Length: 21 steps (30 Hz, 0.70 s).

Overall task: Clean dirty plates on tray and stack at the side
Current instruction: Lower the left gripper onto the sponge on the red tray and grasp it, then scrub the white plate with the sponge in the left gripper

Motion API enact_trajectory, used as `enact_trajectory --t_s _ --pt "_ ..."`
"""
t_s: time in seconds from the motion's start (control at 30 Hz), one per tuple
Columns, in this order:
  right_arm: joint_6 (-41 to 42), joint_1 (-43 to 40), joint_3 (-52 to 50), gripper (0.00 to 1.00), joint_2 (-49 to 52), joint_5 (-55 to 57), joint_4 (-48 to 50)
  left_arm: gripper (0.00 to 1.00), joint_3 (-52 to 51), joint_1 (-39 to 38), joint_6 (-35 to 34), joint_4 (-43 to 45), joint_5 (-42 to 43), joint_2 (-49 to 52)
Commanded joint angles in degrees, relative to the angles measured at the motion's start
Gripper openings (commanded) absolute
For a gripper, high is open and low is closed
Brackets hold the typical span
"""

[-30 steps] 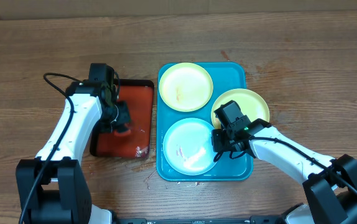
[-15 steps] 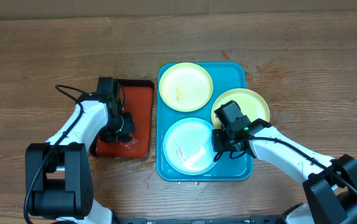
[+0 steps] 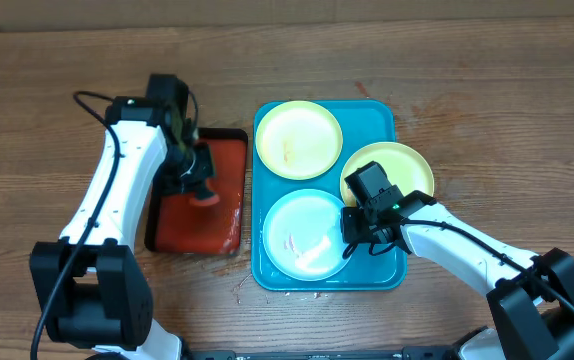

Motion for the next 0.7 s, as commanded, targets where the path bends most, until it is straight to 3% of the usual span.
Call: enact_trajectory --t_s 0.0,0.17,0.33,0.5,0.67 --pt "6.05 -0.11 -0.35 0.04 0.48 3.34 -0.13 0.04 0.24 -4.44 0.0 0.9 12.17 -0.37" --pt "7.1 -0.11 -0.35 0.04 0.48 3.34 -0.22 0.05 -3.76 -15.08 -6.32 5.9 7.58 -0.37" --pt "7.1 -0.11 -0.35 0.04 0.48 3.34 -0.48 0.04 -11.47 -27.56 -19.17 17.44 -2.71 0.09" --pt "7.04 -0.11 -0.35 0.04 0.48 3.39 -1.07 0.04 -13.09 -29.86 -25.79 22.75 0.46 3.91" --pt "6.84 -0.11 -0.35 0.04 0.48 3.41 -1.49 0.04 -12.85 -28.52 -24.7 19.28 1.75 8.7"
